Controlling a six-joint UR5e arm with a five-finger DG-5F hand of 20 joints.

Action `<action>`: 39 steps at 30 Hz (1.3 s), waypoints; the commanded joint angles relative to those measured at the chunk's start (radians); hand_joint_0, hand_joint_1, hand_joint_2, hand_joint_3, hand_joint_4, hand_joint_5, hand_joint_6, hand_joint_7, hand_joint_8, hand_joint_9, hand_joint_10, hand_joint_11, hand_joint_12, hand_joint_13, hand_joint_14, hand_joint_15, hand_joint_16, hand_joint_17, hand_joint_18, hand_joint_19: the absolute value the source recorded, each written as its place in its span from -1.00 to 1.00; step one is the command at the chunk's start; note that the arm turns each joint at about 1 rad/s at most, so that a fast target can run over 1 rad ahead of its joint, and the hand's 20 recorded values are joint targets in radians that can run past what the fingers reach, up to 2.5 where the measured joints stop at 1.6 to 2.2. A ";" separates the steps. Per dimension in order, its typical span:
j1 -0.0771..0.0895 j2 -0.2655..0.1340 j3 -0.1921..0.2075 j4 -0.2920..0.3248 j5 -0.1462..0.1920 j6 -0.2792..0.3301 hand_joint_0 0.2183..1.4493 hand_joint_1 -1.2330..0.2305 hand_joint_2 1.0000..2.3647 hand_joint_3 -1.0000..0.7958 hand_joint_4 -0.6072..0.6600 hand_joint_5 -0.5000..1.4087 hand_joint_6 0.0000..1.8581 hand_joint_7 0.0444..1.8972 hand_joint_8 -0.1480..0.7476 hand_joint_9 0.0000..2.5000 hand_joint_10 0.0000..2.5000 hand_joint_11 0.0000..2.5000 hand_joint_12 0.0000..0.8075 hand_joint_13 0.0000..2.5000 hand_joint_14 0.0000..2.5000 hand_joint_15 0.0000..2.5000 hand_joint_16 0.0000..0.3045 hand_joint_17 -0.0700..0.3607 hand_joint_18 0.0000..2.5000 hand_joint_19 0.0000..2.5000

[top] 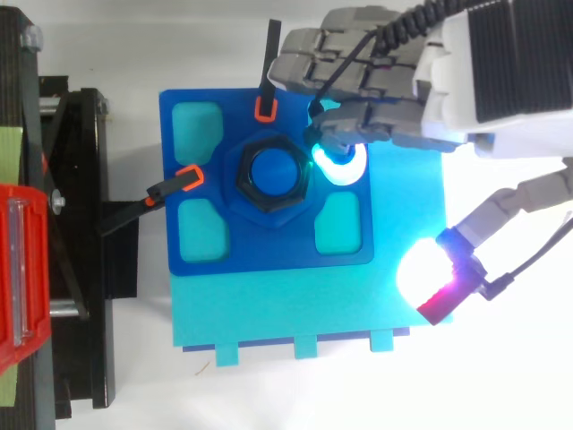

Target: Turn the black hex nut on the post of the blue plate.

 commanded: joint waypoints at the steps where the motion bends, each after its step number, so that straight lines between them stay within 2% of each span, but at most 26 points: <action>1: 0.009 0.019 0.000 -0.007 0.027 0.006 -0.84 0.06 -1.00 -0.44 0.49 -0.72 -0.46 0.10 -0.11 -0.99 -1.00 -1.00 0.01 -0.97 -1.00 -1.00 -0.63 -0.09 -1.00 -1.00; 5: 0.014 0.032 0.005 -0.017 0.036 0.016 -0.84 0.06 -1.00 -0.44 0.49 -0.72 -0.46 0.11 -0.11 -0.99 -1.00 -1.00 0.02 -0.97 -1.00 -1.00 -0.63 -0.09 -1.00 -1.00; 8: 0.014 0.030 0.039 -0.013 0.036 0.027 -0.84 0.06 -1.00 -0.44 0.49 -0.72 -0.46 0.10 -0.11 -0.99 -1.00 -1.00 0.02 -0.97 -1.00 -1.00 -0.63 -0.09 -1.00 -1.00; 11: 0.014 0.030 0.054 -0.007 0.033 0.046 -0.84 0.06 -1.00 -0.44 0.48 -0.72 -0.46 0.09 -0.11 -0.99 -1.00 -1.00 0.02 -0.97 -1.00 -1.00 -0.63 -0.09 -1.00 -1.00; 15: 0.015 0.029 0.057 0.051 0.034 0.084 -0.84 0.06 -1.00 -0.44 0.46 -0.72 -0.46 0.07 -0.11 -0.99 -1.00 -1.00 0.02 -0.97 -1.00 -1.00 -0.63 -0.09 -1.00 -1.00; 18: 0.019 0.024 0.057 0.102 0.045 0.087 -0.83 0.06 -1.00 -0.44 0.44 -0.73 -0.46 0.03 -0.11 -0.99 -1.00 -1.00 0.02 -0.97 -1.00 -1.00 -0.63 -0.09 -1.00 -1.00; 26: 0.026 -0.033 0.055 0.218 0.053 0.099 -0.82 -0.35 -1.00 -0.44 0.26 -0.77 -0.46 -0.15 -0.17 -1.00 -1.00 -1.00 0.00 -0.99 -1.00 -1.00 -0.63 -0.08 -1.00 -1.00; 33: 0.029 -0.080 0.055 0.273 0.050 0.112 -0.79 -0.53 -1.00 -0.44 0.18 -0.78 -0.46 -0.18 -0.23 -1.00 -1.00 -1.00 -0.04 -1.00 -1.00 -1.00 -0.64 -0.10 -1.00 -1.00; 37: 0.029 -0.114 0.060 0.309 0.039 0.148 -0.78 -0.66 -1.00 -0.44 0.11 -0.79 -0.46 -0.23 -0.27 -1.00 -1.00 -1.00 -0.07 -1.00 -1.00 -1.00 -0.64 -0.11 -1.00 -1.00; 39: 0.029 -0.116 0.060 0.319 0.033 0.150 -0.78 -0.70 -1.00 -0.44 0.09 -0.79 -0.46 -0.24 -0.28 -1.00 -1.00 -1.00 -0.07 -1.00 -1.00 -1.00 -0.65 -0.11 -1.00 -1.00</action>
